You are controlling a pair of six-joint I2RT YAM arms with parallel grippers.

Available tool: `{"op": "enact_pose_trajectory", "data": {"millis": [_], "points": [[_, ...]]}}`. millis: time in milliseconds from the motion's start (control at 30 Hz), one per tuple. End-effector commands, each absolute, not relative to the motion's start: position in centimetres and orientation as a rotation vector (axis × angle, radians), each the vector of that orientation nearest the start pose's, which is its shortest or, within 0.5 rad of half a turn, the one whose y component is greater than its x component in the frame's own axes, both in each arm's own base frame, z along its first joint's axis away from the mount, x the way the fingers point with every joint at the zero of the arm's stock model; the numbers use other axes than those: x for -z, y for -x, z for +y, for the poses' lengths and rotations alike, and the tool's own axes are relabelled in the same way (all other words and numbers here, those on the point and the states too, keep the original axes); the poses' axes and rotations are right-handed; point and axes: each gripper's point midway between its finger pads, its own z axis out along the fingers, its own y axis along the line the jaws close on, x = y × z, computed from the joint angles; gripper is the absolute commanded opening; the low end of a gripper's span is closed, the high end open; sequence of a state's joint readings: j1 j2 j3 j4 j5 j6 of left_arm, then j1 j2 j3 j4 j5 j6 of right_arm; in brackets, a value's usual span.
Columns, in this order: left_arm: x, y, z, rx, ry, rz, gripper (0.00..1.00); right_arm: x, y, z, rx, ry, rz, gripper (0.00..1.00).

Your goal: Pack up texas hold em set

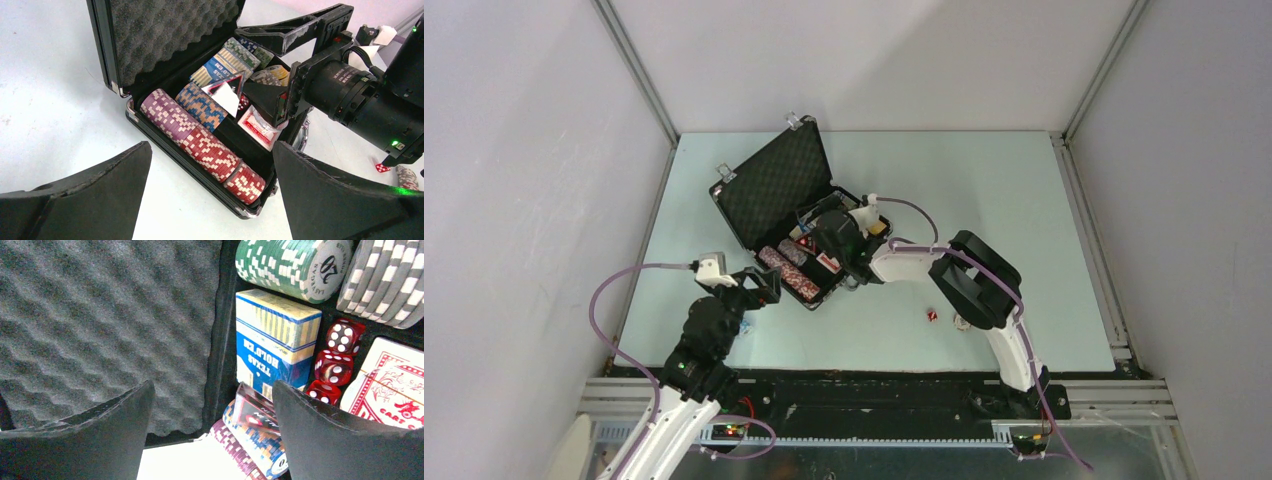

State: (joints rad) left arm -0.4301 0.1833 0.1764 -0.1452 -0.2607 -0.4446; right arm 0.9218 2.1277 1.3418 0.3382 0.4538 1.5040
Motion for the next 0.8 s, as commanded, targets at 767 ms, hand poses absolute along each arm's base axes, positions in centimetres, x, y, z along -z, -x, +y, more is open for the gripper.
{"op": "enact_pose_trajectory", "data": {"millis": [767], "points": [[-15.2,-24.6,-9.5,0.473,0.166,1.751,0.99,-19.2,-36.9,35.4,-0.803,-0.265,1.945,0.67]]}}
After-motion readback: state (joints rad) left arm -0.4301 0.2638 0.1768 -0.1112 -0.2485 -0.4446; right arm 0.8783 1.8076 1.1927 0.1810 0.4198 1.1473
